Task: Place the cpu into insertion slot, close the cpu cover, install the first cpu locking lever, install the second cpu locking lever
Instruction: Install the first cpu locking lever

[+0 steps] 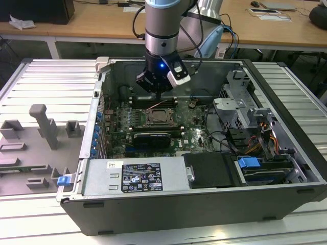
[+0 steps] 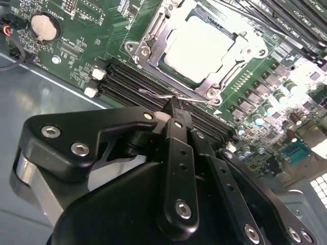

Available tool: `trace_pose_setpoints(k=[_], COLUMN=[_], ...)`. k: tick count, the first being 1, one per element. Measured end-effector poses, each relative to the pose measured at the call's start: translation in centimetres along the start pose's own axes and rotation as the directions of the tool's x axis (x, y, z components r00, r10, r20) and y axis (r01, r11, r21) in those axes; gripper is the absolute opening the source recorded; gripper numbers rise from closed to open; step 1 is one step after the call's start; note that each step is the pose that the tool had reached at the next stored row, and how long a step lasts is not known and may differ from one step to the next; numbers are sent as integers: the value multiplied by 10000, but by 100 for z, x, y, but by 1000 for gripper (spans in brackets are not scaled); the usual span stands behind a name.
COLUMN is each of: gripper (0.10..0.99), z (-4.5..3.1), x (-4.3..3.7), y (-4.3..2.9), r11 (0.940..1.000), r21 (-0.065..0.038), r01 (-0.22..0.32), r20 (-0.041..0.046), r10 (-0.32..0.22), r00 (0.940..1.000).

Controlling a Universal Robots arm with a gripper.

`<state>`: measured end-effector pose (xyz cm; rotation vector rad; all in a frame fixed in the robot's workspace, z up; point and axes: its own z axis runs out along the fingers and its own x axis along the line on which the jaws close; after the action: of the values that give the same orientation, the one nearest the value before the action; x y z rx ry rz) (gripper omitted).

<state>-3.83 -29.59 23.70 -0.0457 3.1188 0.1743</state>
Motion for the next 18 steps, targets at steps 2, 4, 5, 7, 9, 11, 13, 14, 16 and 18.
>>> trace_pose_setpoints(k=[2,4,5,7,9,11,13,14,16,18], gripper=[106,106,106,106,106,106,106,106,106,106], z=[11,24,32,50,60,65,71,75,91,101], x=[-14,-36,-45,-54,-61,-71,-81,-85,-103,-117], y=[3,10,14,15,19,29,36,39,45,48], r11=[10000,10000,10000,10000,9999,9999,9999,9999,9999,9999], r21=[-2,-2,-2,-2,-3,-4,-5,-4,-5,-4], r01=[0,0,0,47,138,141,141,140,140,141], r20=[2,1,1,-4,-15,-15,-14,-15,-15,-15], r10=[0,0,0,-47,-138,-141,-141,-140,-140,-141], r00=[10000,10000,10000,10000,9999,9999,9999,9999,9999,9999])
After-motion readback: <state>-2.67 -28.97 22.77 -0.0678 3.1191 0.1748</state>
